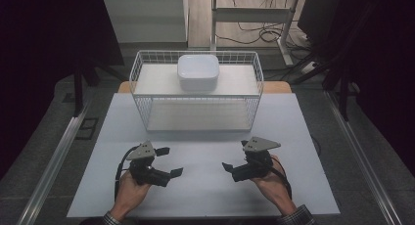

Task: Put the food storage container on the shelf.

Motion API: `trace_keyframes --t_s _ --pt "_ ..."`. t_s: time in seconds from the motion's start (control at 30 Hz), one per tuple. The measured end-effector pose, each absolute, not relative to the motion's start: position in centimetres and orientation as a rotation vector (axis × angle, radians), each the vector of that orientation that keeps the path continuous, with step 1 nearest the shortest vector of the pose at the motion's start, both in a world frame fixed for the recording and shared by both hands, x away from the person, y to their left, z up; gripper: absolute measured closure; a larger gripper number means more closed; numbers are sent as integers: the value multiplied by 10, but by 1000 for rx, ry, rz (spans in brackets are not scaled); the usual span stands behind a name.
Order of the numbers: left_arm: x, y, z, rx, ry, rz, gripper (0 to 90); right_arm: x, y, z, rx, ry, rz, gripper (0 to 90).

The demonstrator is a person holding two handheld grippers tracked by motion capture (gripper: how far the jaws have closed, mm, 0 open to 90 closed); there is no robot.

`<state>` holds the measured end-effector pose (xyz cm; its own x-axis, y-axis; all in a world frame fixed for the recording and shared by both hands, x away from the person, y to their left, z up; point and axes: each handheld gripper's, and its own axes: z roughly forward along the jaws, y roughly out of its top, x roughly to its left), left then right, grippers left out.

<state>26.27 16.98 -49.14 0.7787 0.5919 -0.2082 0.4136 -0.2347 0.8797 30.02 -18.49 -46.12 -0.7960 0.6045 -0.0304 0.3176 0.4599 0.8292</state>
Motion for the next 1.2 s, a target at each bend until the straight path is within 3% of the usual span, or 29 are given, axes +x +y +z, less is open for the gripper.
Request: trace_keyframes --t_s 1.2 --pt "218 229 -513 1903 941 341 68 273 -241 -475 888 2315 1160 0"
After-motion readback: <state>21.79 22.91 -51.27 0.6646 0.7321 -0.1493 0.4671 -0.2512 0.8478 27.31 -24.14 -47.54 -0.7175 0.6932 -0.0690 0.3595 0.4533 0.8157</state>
